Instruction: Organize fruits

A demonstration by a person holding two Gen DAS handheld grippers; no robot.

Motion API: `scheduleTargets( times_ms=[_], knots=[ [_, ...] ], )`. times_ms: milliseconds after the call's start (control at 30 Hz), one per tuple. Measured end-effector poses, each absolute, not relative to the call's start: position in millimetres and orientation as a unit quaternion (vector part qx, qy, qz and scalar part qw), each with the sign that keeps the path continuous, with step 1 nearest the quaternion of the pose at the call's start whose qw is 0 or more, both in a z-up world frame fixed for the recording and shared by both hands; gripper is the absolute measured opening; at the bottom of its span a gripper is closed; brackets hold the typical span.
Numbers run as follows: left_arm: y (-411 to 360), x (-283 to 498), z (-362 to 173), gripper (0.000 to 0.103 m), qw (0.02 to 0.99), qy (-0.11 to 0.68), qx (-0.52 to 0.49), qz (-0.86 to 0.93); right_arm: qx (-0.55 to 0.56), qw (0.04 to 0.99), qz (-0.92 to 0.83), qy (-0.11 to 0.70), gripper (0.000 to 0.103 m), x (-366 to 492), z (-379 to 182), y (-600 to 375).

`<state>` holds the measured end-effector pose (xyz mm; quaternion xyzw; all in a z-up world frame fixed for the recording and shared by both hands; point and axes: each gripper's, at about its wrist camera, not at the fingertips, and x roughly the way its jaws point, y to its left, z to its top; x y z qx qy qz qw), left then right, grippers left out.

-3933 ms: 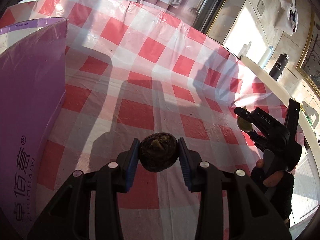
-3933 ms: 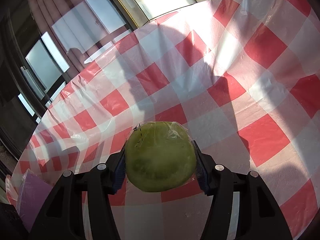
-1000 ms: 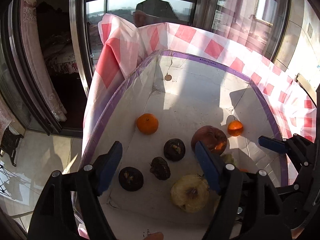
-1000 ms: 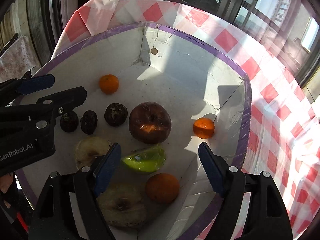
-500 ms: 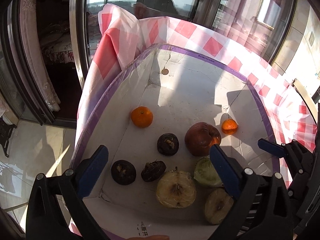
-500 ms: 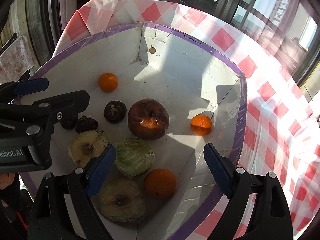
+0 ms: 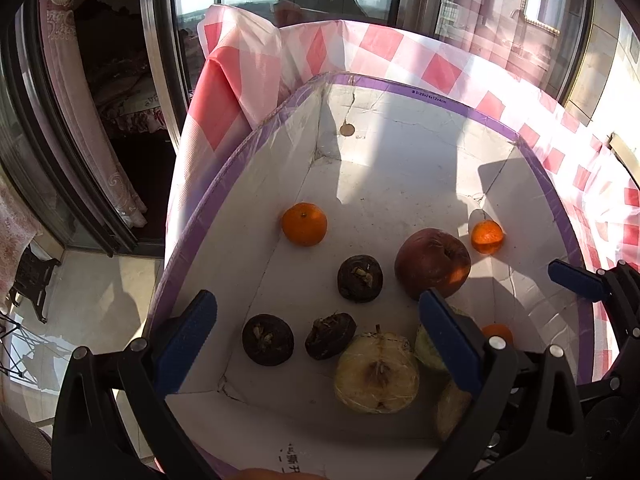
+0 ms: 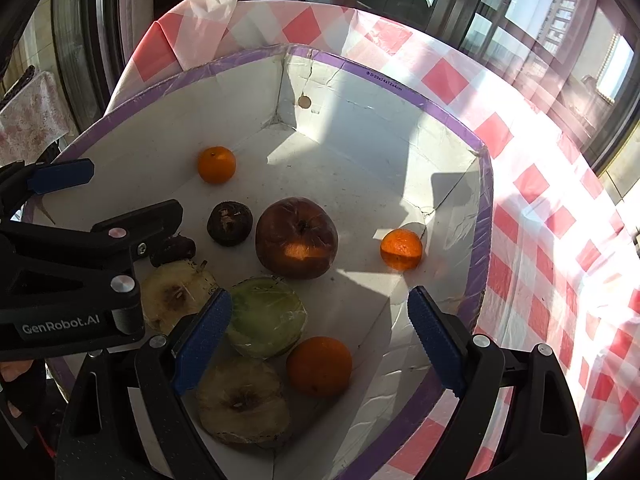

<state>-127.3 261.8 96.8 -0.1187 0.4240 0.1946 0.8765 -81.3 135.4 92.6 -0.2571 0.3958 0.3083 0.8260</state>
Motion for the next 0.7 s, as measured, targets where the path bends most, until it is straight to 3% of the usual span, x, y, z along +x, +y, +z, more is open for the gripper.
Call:
scheduleTargets(
  times_ms=[700],
  knots=[
    [258.8, -129.9, 97.1, 0.101, 0.875, 0.428, -0.12, 0.191, -0.26, 0.827, 0.305, 0.394, 0.087, -81.0, 91.7, 136.5]
  ],
)
